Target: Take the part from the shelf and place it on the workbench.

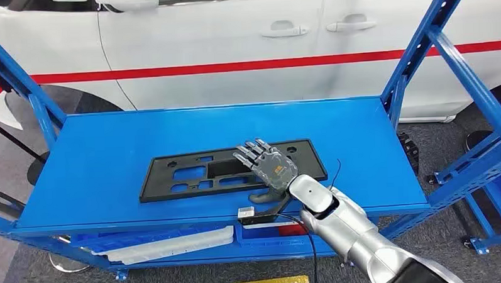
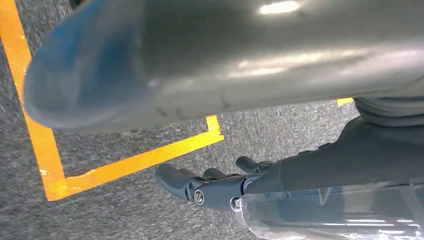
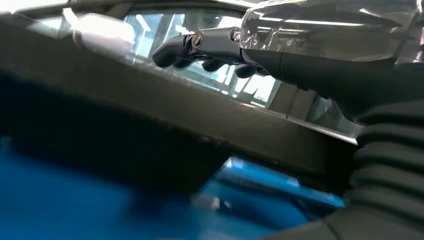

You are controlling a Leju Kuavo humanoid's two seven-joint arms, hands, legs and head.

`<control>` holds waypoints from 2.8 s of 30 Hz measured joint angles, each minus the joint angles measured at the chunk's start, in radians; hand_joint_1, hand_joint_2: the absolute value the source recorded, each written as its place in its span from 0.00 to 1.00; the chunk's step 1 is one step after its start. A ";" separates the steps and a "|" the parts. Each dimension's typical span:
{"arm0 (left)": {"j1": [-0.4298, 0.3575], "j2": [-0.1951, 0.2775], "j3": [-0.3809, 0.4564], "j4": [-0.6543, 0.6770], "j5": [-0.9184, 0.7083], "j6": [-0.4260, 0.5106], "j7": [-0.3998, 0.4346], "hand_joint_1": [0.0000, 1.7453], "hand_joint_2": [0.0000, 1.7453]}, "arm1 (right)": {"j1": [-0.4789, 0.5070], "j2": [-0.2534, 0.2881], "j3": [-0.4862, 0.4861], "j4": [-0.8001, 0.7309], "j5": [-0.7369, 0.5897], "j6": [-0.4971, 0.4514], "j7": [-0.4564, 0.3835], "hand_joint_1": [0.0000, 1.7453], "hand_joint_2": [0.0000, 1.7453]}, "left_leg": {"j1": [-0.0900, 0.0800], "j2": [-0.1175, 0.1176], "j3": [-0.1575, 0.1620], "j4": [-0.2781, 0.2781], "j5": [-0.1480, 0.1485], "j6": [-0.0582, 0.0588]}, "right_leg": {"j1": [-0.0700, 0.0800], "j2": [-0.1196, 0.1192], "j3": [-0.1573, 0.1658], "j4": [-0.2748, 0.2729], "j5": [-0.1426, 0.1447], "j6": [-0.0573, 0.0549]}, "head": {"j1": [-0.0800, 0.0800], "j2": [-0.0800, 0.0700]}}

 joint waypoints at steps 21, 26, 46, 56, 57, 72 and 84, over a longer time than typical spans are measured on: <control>0.000 -0.004 0.010 0.000 -0.007 -0.003 0.003 0.00 0.00 | -0.065 0.006 0.089 0.096 0.020 -0.006 0.054 1.00 1.00 | 0.014 0.002 -0.053 0.183 -0.128 -0.044 | -0.013 -0.010 -0.018 0.009 0.011 -0.019 | 0.000 0.000; 0.006 -0.004 0.017 0.000 -0.017 -0.003 -0.002 0.00 0.00 | -0.010 0.004 0.054 0.037 -0.121 -0.075 -0.035 1.00 1.00 | 0.019 0.002 -0.062 0.207 -0.102 -0.045 | -0.012 -0.010 -0.017 0.010 0.009 -0.018 | 0.000 0.000; 0.007 -0.012 0.090 0.000 0.015 -0.033 -0.189 0.00 0.00 | 0.245 -0.018 -0.492 -0.811 -1.817 0.682 -0.449 1.00 1.00 | 0.005 -0.005 0.040 0.024 -0.060 -0.009 | -0.014 -0.008 -0.041 0.041 -0.001 0.018 | 0.000 0.000; 0.001 -0.011 0.119 0.000 -0.009 0.037 -0.202 0.00 0.00 | 0.439 -0.001 -0.476 -0.870 -1.749 0.741 -0.475 1.00 1.00 | 0.013 0.001 -0.084 0.295 -0.178 -0.040 | -0.010 -0.013 -0.035 0.034 -0.005 -0.018 | 0.000 0.000; 0.000 -0.011 0.119 0.000 -0.012 0.045 -0.196 0.00 0.00 | 0.449 -0.001 -0.471 -0.873 -1.747 0.742 -0.474 1.00 1.00 | 0.012 0.001 -0.062 0.244 -0.144 -0.034 | -0.008 -0.012 -0.034 0.034 -0.005 -0.018 | 0.000 0.000; -0.024 -0.027 0.095 0.000 -0.081 0.033 -0.199 0.00 0.00 | 0.501 -0.003 -0.444 -0.871 -1.691 0.682 -0.442 1.00 1.00 | 0.009 0.004 0.051 -0.004 -0.040 0.012 | -0.022 -0.010 -0.133 0.261 -0.096 0.038 | 0.000 0.000; -0.033 -0.027 0.097 0.000 -0.054 0.021 -0.116 0.00 0.00 | 0.506 -0.005 -0.443 -0.864 -1.689 0.669 -0.418 1.00 1.00 | 0.014 0.003 -0.035 0.221 -0.192 -0.045 | -0.022 -0.013 -0.051 0.048 0.004 -0.016 | 0.000 0.000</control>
